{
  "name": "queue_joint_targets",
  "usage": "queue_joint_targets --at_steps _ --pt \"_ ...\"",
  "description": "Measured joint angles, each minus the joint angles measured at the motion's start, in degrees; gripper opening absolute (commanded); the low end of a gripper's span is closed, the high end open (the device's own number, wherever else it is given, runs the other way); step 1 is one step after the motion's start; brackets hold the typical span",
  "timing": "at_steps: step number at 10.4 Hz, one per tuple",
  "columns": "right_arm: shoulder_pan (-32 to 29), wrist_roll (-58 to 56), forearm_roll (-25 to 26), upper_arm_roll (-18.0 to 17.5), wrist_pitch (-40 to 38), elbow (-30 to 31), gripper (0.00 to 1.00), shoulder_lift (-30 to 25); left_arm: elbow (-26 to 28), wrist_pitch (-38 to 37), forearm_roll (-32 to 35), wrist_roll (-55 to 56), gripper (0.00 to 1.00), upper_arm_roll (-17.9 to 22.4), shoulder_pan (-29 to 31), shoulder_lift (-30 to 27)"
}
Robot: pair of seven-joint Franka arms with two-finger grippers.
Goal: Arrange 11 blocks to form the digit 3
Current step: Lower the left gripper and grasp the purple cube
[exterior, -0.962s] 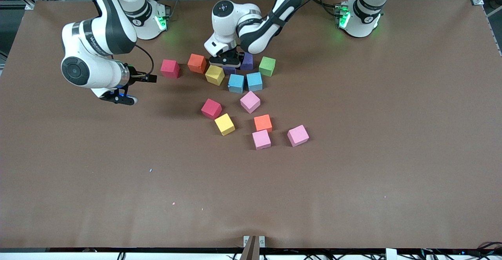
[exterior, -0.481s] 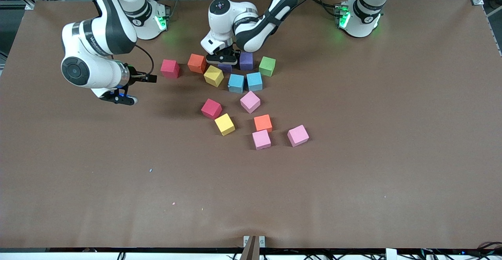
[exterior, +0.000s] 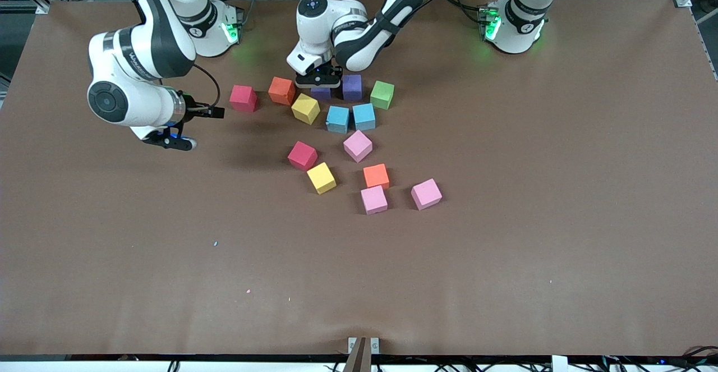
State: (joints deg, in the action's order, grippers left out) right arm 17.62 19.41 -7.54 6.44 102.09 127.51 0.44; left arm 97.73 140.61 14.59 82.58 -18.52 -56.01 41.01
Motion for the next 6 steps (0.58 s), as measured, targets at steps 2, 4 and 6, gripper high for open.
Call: queue_joint_targets --at_steps 2,4,6 --pt "0.0 0.0 0.0 0.0 0.19 0.0 1.0 0.0 -0.01 -0.08 0.0 0.01 0.21 -0.01 -0.34 0.11" --pt "0.01 0.0 0.0 0.0 0.29 0.0 1.0 0.0 -0.01 -0.12 0.0 0.01 0.99 0.0 -0.6 0.12" --pt "0.02 0.0 0.0 -0.01 0.36 0.0 1.0 0.0 0.0 -0.13 0.0 0.01 1.0 -0.01 -0.66 0.38"
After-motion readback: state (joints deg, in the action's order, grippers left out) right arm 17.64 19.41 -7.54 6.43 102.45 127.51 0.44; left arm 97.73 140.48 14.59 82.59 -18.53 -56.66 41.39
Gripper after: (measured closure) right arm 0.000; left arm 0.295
